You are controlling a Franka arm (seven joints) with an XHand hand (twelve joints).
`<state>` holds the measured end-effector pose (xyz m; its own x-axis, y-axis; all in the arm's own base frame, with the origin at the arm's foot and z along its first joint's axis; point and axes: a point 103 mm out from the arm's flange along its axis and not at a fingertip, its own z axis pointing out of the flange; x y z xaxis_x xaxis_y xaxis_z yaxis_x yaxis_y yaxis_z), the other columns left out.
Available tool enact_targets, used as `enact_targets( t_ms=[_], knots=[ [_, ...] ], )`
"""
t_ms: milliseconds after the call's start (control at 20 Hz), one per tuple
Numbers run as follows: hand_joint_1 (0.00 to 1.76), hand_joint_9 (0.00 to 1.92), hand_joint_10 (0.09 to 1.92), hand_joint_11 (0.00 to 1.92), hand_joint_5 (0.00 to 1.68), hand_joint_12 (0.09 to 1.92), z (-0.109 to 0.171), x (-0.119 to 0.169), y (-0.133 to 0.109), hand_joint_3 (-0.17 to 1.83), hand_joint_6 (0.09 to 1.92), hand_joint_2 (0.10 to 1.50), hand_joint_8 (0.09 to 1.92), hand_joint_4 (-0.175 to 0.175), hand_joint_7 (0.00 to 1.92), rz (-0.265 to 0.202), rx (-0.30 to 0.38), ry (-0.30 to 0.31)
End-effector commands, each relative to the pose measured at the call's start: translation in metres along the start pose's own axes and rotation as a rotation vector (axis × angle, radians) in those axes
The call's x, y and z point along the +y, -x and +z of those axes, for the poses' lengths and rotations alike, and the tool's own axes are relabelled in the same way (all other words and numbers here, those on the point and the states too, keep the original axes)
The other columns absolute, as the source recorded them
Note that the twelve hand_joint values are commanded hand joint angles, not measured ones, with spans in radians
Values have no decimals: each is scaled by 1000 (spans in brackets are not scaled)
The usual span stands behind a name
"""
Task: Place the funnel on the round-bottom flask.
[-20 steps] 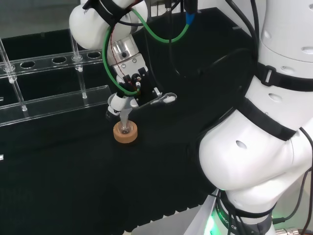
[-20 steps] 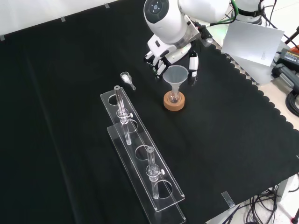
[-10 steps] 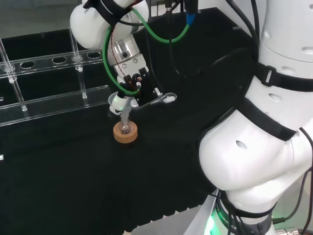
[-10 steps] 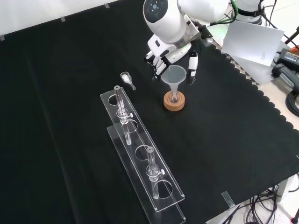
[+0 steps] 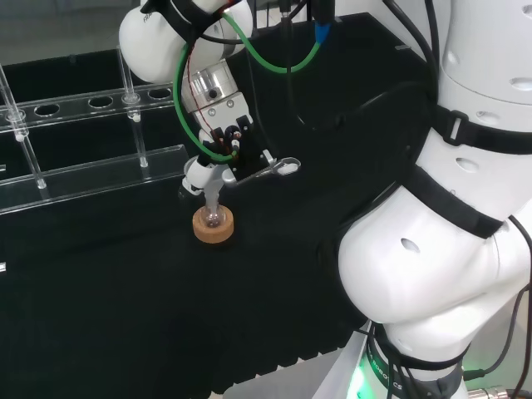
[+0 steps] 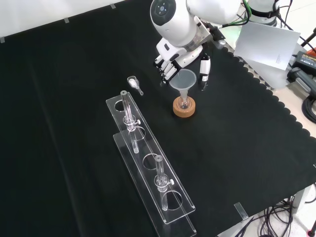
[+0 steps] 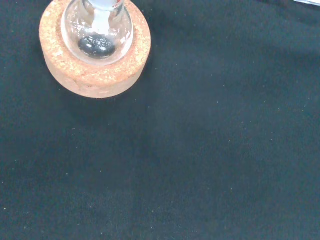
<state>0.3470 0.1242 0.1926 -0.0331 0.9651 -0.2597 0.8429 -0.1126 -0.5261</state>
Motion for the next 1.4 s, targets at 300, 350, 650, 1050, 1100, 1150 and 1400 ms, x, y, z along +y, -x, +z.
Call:
enact_targets(
  t_ms=[300,350,650,1050,1100,1150,1400],
  knots=[
    [247,71,784,0,12,1376,-2,-6,0,-7,87,679,601,-42,79,-18,37,-3],
    [233,35,781,0,5,1367,-2,-7,0,-10,87,668,610,-41,41,-20,41,-1],
    [97,0,100,0,0,1201,-8,-14,1,-34,87,588,131,-24,0,-29,81,-1],
    [76,0,87,0,0,1117,-43,-30,11,-31,87,578,87,-17,0,-46,101,95],
    [77,0,87,0,0,1115,-47,-32,13,-30,87,579,87,-17,0,-44,101,106],
    [78,0,87,0,0,1114,-51,-33,15,-29,87,580,87,-17,0,-41,100,117],
    [81,0,87,0,0,1106,-71,-36,24,-24,87,590,87,-17,0,-23,97,154]
  ],
)
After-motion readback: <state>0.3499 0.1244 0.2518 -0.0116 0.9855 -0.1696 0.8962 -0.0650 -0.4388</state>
